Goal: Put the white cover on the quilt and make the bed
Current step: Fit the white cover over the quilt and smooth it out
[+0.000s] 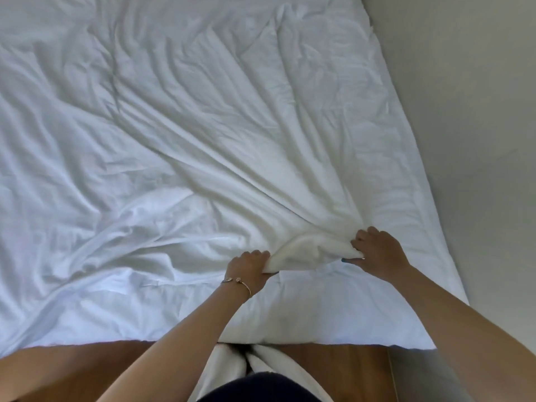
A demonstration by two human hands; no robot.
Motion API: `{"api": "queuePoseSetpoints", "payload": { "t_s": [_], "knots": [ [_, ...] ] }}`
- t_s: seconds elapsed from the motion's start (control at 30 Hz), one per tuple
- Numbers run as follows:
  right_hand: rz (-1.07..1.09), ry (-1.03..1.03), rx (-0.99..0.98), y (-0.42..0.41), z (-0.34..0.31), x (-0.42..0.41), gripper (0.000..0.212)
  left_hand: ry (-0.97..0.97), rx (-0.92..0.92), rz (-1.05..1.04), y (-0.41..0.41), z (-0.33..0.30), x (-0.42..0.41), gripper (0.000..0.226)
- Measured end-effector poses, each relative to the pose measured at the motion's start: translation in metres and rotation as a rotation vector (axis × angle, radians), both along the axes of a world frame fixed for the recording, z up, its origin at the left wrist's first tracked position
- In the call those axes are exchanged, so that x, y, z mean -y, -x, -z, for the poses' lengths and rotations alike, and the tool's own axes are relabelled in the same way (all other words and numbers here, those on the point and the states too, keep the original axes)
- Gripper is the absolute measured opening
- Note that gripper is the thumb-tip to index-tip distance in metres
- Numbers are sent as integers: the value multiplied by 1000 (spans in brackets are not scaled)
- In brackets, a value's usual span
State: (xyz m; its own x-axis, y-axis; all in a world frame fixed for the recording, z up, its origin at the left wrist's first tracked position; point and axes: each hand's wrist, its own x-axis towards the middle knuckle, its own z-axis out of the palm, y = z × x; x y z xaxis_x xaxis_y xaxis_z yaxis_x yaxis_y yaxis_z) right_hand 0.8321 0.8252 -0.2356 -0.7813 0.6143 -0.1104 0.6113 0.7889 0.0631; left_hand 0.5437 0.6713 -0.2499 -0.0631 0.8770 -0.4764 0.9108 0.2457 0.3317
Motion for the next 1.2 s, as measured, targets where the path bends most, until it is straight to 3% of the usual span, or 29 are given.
{"api": "queuePoseSetpoints", "payload": {
  "t_s": [0.1, 0.17, 0.27, 0.33, 0.43, 0.6, 0.77, 0.9, 0.97, 1.07, 1.2],
  "knots": [
    [-60, 92, -185, -2, -6, 15, 45, -16, -33, 15, 9, 1, 3, 26],
    [7, 166, -162, -4, -13, 27, 56, -19, 45, 13, 14, -1, -2, 26],
    [105, 180, 99, 1, -25, 38, 78, -7, 172, 33, 17, -10, -13, 35],
    [149, 254, 289, 12, -33, 39, 75, -18, 170, 70, 16, -15, -16, 39],
    [107, 190, 482, 21, -35, 37, 64, -49, 158, 75, 5, -21, -19, 44],
    [115, 178, 736, -43, -39, 6, 69, -36, 343, 8, -50, -26, -28, 52],
    [168, 190, 673, -117, -47, -28, 78, 30, 323, 71, -136, -14, -24, 47],
    [143, 285, 654, -152, -26, -32, 66, 185, 207, 128, -173, 2, -4, 38],
    [108, 345, 707, -165, -7, -23, 59, 269, 129, 201, -181, 9, 4, 45],
    [88, 429, 798, -184, 21, -5, 75, 493, 116, 268, -191, 19, 14, 65],
    [227, 640, 531, -197, 31, 8, 82, 521, 192, 235, -217, 27, -4, 60]
  ]
}}
